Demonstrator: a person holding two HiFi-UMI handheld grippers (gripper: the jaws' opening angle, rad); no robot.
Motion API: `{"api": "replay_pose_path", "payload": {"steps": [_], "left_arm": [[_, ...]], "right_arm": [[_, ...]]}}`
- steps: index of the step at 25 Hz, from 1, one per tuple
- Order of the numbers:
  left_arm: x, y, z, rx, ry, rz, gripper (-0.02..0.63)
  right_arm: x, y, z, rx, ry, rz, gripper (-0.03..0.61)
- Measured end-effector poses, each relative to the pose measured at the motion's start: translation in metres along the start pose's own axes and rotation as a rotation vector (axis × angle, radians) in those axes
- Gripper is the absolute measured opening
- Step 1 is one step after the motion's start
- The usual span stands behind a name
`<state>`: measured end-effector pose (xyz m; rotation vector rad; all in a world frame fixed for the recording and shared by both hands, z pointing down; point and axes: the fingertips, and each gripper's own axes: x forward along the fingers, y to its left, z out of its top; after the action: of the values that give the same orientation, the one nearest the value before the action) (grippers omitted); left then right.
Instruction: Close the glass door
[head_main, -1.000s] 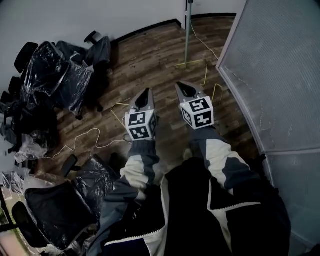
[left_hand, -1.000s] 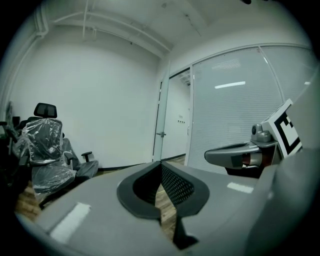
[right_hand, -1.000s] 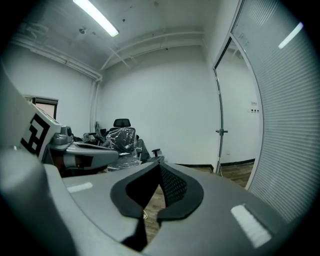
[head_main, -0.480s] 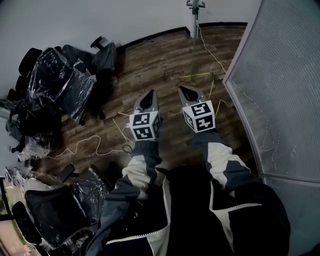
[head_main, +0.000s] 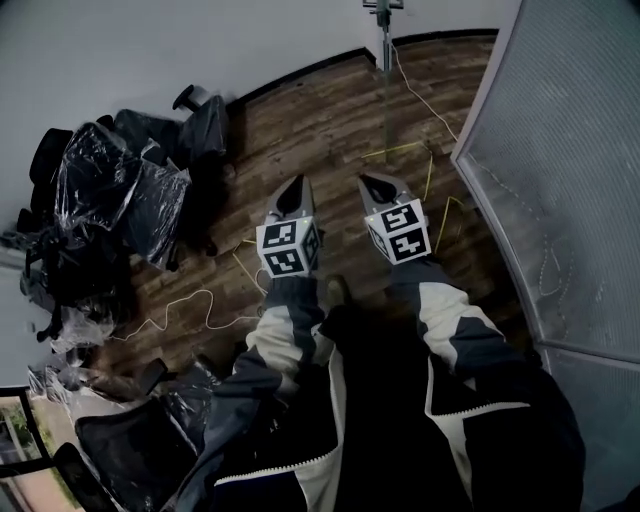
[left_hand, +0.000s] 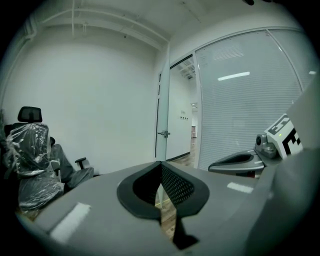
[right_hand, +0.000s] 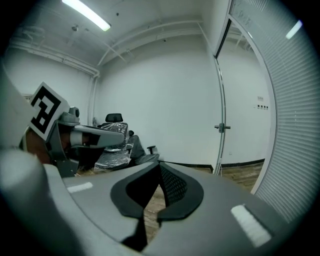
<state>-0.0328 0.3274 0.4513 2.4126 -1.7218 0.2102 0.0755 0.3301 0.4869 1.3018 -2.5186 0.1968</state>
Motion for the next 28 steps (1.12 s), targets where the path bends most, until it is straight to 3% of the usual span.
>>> {"api": "replay_pose_path", "payload": {"steps": [12,17,28], "left_arm": [[0.125,0.103,0.024,0.017,-0.006,-0.104,0.0],[0.168,0.15,0.03,-0.04,-0.009,-0.126,0.0],[0.258,0.187,0.032,-0.034,-0.007,-0.111,0.0]], "right_arm": [[0.15,-0.03,0.056,-0.014,0.031,-0.066,0.005],[0.204,-0.042,0.076,-0.021,0.029,-0.097,0.005],[0.295,-0.097,0.083,0.007,0.036,-0.082,0.005]]}}
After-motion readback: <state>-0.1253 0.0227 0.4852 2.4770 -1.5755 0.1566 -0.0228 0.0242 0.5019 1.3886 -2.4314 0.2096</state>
